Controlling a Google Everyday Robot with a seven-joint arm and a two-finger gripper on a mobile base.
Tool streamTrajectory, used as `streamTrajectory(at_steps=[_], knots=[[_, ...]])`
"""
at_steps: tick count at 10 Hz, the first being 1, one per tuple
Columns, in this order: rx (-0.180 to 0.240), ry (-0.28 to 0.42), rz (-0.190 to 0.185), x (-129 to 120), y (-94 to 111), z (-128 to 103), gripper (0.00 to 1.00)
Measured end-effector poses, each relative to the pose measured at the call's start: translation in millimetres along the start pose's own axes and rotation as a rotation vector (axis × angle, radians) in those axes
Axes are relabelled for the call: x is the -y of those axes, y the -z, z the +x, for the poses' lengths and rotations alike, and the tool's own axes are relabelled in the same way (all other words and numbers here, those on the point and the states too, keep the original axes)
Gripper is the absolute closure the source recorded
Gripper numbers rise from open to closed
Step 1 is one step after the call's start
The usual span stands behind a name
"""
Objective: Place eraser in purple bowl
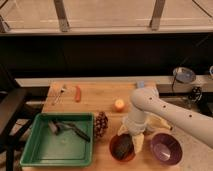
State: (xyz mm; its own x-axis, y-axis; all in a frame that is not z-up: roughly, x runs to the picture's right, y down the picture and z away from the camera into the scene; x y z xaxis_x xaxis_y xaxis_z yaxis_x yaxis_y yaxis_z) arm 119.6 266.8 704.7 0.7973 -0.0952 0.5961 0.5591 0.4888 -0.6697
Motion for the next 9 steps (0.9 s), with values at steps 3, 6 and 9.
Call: streamTrajectory(at_steps=[3,6,9], knots=[[0.045,-0.033,0.017,-2.8,-5.5,15.9,0.29],[0.068,-0.054,0.052,-5.0,-4.2,21.8,0.5],[0.062,-0.063,0.067,-7.7,2.7,19.9,0.78]])
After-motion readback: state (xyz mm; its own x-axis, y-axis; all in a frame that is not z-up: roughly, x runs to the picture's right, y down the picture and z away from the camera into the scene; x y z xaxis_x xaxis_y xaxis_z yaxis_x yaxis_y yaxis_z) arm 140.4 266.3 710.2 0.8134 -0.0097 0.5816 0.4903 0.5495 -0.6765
